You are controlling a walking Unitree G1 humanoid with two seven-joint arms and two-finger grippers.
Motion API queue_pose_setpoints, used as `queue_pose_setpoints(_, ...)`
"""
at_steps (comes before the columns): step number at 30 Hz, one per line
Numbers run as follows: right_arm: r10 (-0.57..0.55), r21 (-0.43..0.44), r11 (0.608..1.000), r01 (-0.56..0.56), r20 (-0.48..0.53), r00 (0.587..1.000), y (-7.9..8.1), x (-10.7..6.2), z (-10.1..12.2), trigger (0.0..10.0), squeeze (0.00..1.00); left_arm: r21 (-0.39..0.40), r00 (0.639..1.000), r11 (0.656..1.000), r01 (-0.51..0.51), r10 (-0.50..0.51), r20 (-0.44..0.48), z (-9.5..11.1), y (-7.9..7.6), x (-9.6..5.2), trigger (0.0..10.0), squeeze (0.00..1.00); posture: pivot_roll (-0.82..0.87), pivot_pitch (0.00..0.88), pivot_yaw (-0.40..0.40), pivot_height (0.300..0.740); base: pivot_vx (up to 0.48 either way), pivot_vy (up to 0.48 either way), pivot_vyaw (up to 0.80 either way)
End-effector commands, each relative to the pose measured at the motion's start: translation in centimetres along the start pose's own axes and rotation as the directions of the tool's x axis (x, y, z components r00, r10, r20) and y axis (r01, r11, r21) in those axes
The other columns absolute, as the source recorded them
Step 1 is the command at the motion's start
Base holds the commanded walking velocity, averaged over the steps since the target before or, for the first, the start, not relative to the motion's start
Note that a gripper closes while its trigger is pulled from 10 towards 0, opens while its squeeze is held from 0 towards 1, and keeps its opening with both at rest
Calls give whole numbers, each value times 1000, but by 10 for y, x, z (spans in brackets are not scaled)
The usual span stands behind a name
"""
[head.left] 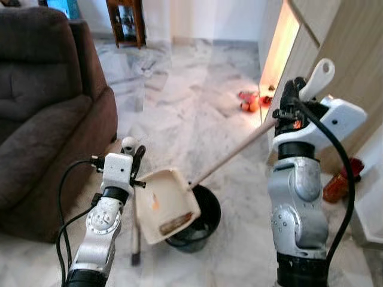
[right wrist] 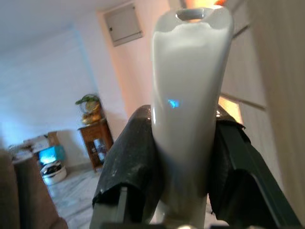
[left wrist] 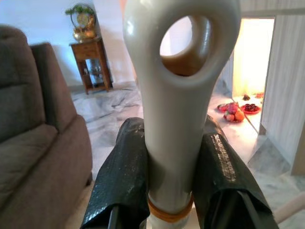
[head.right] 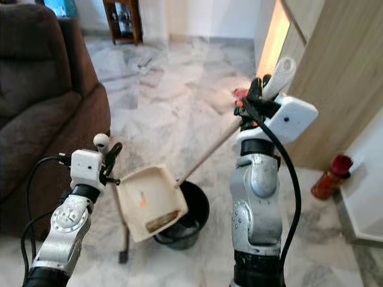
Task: Sweep floor
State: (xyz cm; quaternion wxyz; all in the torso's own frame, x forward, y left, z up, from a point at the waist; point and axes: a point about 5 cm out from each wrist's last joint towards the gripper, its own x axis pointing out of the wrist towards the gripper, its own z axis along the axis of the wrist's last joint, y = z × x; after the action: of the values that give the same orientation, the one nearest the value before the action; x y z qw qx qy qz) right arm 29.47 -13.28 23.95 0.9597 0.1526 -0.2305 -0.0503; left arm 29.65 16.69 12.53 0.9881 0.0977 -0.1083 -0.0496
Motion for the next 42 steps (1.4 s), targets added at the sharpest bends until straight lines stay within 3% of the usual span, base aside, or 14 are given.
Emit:
queue_pose_setpoints(1,23,51,998,-27,81,996,9,2,17,10000,0,28,999,1000,-12,11,46,9,6,3,10000,0,9,42,-3,740,349,0,0)
queue_pose_setpoints(9,20,41,999,-24,100,995,9,2,20,10000,0,25,999,1000,-15,14,47,9,6,3,10000,0,8,49,-3,740,173,0,0)
queue_pose_setpoints(22,56,-82,996,-42,186,981,17,1,30,10000,0,25,999,1000,-10,9,44,9,5,2,10000,0,11,55,-1,740,0,0,0)
queue_pose_setpoints(34,17,-112,994,8,217,976,15,1,32,10000,0,24,999,1000,-6,5,44,9,5,2,10000,0,12,54,-2,740,0,0,0)
queue_pose_setpoints(36,71,-169,985,-28,254,965,24,-1,36,10000,0,23,999,1000,-4,3,44,9,4,2,10000,0,12,54,-2,740,0,0,0)
queue_pose_setpoints(42,127,-198,978,-73,280,952,41,-8,36,10000,0,22,999,1000,-1,0,46,9,4,2,10000,0,12,56,0,740,0,0,0)
